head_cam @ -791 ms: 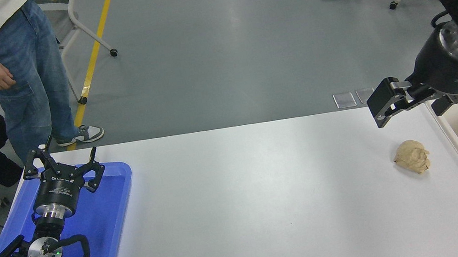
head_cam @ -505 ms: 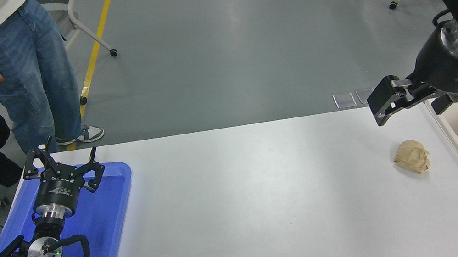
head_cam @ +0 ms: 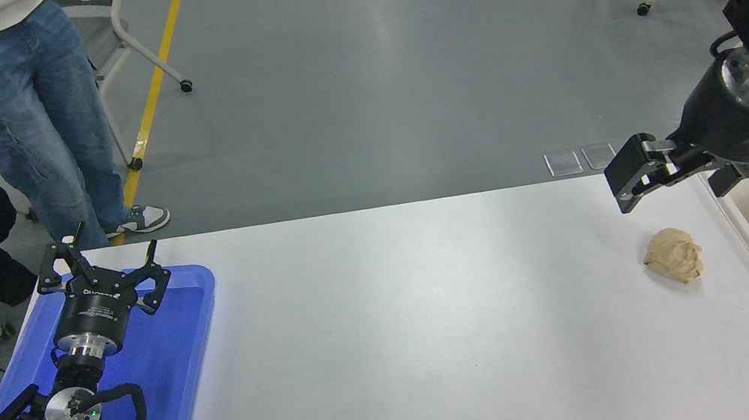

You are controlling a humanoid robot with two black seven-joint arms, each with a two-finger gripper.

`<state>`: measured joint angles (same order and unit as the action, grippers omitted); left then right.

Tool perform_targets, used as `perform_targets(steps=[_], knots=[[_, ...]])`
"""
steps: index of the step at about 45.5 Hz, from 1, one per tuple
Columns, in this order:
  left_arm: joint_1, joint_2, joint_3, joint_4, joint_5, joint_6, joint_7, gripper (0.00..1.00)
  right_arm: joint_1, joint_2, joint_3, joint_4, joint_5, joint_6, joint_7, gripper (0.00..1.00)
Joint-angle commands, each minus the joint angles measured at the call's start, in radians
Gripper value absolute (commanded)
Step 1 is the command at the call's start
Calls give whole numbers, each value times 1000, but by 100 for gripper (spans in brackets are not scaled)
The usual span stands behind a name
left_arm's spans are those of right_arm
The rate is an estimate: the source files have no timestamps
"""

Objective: Pick up paper ball place in dustbin

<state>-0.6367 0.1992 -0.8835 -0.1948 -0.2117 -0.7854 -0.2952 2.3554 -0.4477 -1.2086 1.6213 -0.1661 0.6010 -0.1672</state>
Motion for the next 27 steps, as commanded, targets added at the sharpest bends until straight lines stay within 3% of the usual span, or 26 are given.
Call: perform_targets(steps=[1, 16, 27], knots=[[0, 0, 0, 0, 0, 0, -1, 100, -68, -6, 12, -29, -4, -44, 0, 100], [-1, -1, 0, 0, 2, 0, 1, 100, -347, 21, 24, -201, -3, -162, 3, 100], [-1, -1, 0, 0, 0, 0, 1, 100, -632, 27, 83, -483, -16, -207, 12, 100]])
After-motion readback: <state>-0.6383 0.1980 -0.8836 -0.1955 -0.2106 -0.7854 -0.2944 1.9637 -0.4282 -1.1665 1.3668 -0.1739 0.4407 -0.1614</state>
